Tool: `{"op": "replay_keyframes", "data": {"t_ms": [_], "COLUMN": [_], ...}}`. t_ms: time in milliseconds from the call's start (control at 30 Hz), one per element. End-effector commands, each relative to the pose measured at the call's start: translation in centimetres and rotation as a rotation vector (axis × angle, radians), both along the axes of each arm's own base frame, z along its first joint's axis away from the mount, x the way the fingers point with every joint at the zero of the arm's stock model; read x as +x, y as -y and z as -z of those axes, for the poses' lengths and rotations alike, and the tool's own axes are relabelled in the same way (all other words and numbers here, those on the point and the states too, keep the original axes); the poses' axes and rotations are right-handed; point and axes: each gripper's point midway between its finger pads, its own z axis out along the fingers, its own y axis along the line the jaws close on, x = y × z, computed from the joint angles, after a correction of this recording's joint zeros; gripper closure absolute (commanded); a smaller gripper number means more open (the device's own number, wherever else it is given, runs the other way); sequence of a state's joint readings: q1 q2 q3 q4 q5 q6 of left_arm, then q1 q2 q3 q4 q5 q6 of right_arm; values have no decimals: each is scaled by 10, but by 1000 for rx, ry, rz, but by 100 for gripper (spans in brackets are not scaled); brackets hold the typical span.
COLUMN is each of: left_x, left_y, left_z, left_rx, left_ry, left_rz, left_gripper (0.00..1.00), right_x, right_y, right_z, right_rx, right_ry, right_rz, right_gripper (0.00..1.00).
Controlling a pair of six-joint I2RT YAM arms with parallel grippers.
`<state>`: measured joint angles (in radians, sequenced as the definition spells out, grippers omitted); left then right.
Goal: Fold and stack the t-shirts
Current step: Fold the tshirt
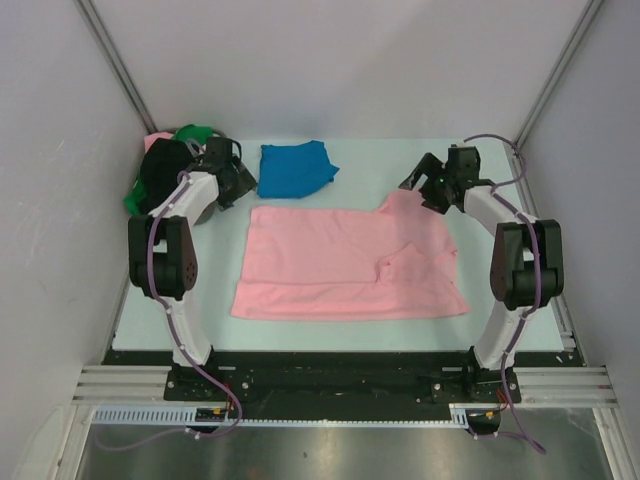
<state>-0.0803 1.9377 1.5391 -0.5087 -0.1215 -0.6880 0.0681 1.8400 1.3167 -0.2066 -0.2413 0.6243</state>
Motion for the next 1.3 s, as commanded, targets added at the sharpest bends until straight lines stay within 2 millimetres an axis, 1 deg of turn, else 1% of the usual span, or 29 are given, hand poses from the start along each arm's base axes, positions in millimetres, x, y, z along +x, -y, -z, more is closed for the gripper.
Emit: {"op": "replay_keyframes", "data": {"t_ms": [0,33,67,100,167,233,267,300,367,400,433,533,567,600,667,700,733,800,833,867,900,933,967,1000,1067,1100,1167,1200,1267], "left_x": [8,7,8,7,6,6,6,6,7,6,6,4,4,3,2,2,1,0,0,-1,-2,-3,-4,-4,-6,-6,-8,-7,-7], "left_y": [2,2,1,1,0,-1,-2,-2,-4,-6,-8,-12,-13,-13,-15,-15,-16,-15,-15,-16,-16,-17,-18,-17,-18,-19,-19,-18,-18], "left_z": [-5,-2,-2,0,2,2,2,3,3,3,3,7,7,9,10,9,8,7,6,3,3,3,2,2,3,2,4,4,6], "left_rx": [20,20,21,21,21,21,21,19,18,18,19,18,16,14,14,15,16,14,15,15,18,21,22,24,22,22,22,20,17], "left_ry": [23,15,15,9,6,7,8,7,8,8,9,9,9,7,6,9,10,13,18,24,22,22,23,25,23,25,20,22,17], "left_rz": [18,19,16,16,17,16,15,13,10,12,6,0,-1,0,-3,-2,-2,1,0,0,2,1,0,2,0,-1,1,-1,0], "left_gripper": [24,24,24,24,24,24,24,24,23,23,23,23,23,23,23,23,23,23,23,23,23,23,23,23,23,23,23,23,23], "right_x": [17,22,24,26,29,28,32,32,36,40,42,50,52,52,59,63,62,67,67,63,62,59,53,48,44,39,36,31,30], "right_y": [-57,-62,-67,-70,-83,-95,-99,-102,-112,-123,-127,-141,-143,-147,-153,-159,-161,-168,-168,-167,-166,-162,-158,-153,-141,-131,-111,-103,-93], "right_z": [-14,-16,-2,0,2,11,6,11,6,3,6,2,8,8,3,-6,-10,-32,-41,-45,-71,-82,-80,-97,-94,-83,-74,-60,-45], "right_rx": [97,111,127,129,135,130,129,126,121,118,118,126,130,139,163,182,190,232,239,244,257,262,260,248,212,165,133,121,119], "right_ry": [63,70,35,30,18,-5,7,-3,12,29,27,60,54,59,98,138,143,220,241,251,320,348,341,367,343,289,234,188,155], "right_rz": [-143,-151,-145,-145,-159,-173,-176,-175,-190,-206,-212,-230,-231,-236,-242,-256,-263,-291,-296,-299,-302,-301,-297,-296,-273,-242,-198,-175,-154], "right_gripper": [7,7,7,7,7,7,7,7,7,7,7,7,7,7,7,7,7,7,7,7,7,6,6,5,5,5,4,4,4]}}
